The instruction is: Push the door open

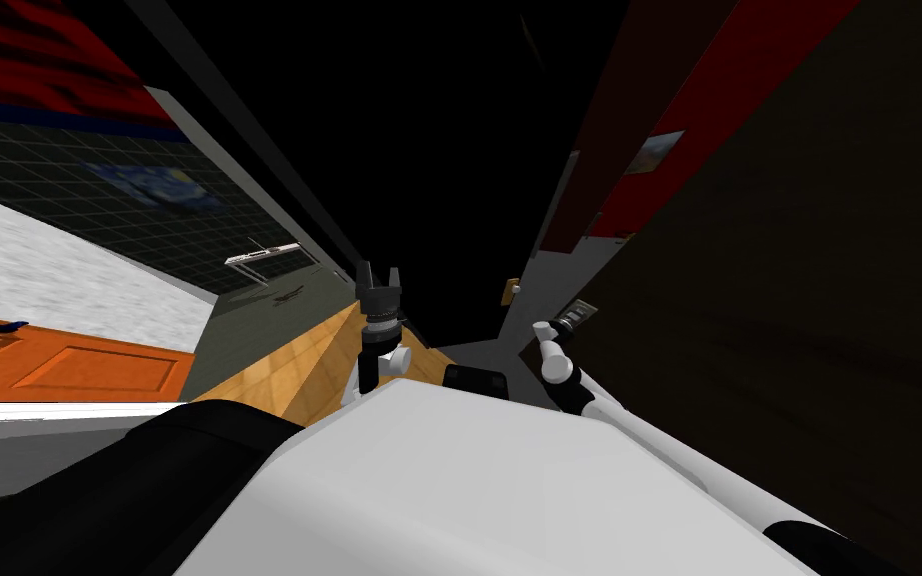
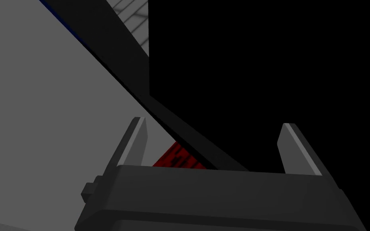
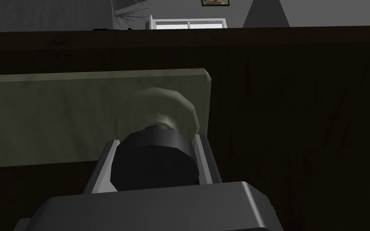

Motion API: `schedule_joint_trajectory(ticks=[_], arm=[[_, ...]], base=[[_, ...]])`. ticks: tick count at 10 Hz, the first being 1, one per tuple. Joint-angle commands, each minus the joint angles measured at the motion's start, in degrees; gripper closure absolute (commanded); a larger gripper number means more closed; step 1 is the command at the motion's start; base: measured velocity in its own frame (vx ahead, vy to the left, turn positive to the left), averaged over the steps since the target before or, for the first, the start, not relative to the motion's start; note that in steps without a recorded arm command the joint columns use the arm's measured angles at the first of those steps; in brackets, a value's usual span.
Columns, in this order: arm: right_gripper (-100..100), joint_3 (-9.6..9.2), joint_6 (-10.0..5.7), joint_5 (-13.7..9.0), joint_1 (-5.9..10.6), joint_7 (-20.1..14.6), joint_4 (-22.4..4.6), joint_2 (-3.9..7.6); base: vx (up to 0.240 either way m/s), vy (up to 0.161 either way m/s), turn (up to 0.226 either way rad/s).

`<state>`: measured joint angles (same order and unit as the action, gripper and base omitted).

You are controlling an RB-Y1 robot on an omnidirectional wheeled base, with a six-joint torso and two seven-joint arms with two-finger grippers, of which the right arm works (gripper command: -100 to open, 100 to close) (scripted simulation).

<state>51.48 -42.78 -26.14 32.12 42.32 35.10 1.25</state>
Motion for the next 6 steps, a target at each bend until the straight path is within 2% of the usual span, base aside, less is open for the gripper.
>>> schedule_joint_trajectory(ticks=[1, 2, 4, 6], arm=[[100, 1.83, -1.66, -0.93, 0.22, 1.20, 0.29, 0.78], [100, 2.30, -2.09, -1.17, 0.28, 1.51, 0.37, 0.92], [100, 4.48, -4.08, -2.28, 0.58, 2.95, 0.71, 1.39], [100, 4.48, -4.08, -2.28, 0.58, 2.95, -1.10, 1.39]], base=[[0.021, -0.097, 0.215], [0.028, -0.146, 0.158], [0.041, -0.167, 0.169], [0.037, -0.088, 0.033]])
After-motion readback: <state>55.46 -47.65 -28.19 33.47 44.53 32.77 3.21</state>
